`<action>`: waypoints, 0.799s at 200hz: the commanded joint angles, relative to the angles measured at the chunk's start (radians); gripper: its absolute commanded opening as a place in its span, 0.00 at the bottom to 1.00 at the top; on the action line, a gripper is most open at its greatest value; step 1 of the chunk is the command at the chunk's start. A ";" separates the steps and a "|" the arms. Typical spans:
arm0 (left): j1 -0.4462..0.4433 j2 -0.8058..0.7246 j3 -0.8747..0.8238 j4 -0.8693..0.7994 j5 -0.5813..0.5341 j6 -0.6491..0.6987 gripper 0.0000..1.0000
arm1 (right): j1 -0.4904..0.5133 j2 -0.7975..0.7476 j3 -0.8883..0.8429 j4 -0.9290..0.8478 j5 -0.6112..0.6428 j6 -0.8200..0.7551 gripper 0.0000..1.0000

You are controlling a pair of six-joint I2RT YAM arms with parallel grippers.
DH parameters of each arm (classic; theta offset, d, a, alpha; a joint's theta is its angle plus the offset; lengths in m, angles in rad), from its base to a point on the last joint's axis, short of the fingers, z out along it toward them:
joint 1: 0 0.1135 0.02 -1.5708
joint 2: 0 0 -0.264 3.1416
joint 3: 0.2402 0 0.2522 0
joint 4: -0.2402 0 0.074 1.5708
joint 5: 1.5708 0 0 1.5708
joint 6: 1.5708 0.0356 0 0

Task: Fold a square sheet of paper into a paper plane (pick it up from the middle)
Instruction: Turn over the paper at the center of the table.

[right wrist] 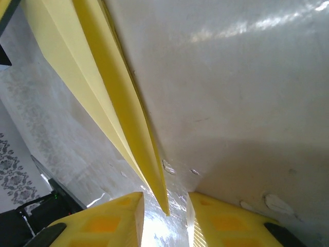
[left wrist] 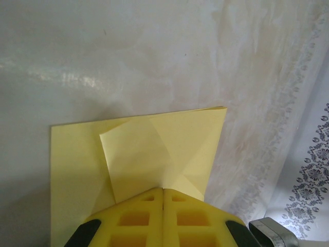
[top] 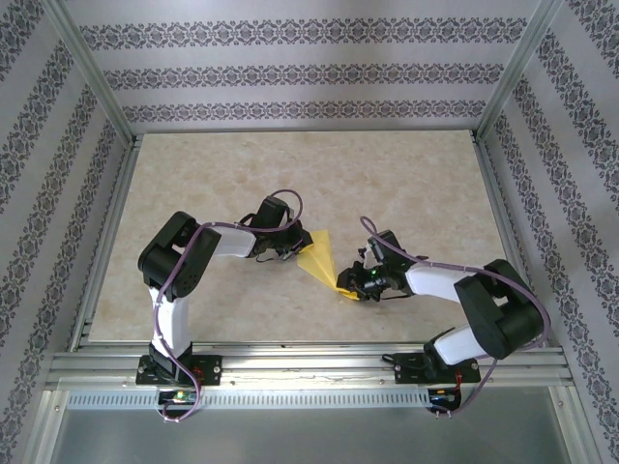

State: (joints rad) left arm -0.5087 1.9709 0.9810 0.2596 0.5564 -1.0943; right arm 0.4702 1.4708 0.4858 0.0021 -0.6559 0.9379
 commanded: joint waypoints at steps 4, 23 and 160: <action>0.015 0.001 -0.028 -0.053 -0.057 -0.003 0.04 | 0.013 0.070 0.018 0.076 -0.043 -0.019 0.28; 0.015 -0.004 -0.027 -0.055 -0.064 0.001 0.03 | 0.007 0.091 0.030 0.085 -0.056 -0.021 0.28; 0.017 -0.001 -0.030 -0.039 -0.050 -0.006 0.04 | -0.025 0.085 0.028 0.250 -0.078 0.034 0.28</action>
State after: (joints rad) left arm -0.5087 1.9694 0.9798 0.2600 0.5526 -1.0939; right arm 0.4553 1.5459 0.5068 0.1791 -0.7227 0.9611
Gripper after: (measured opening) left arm 0.063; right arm 0.286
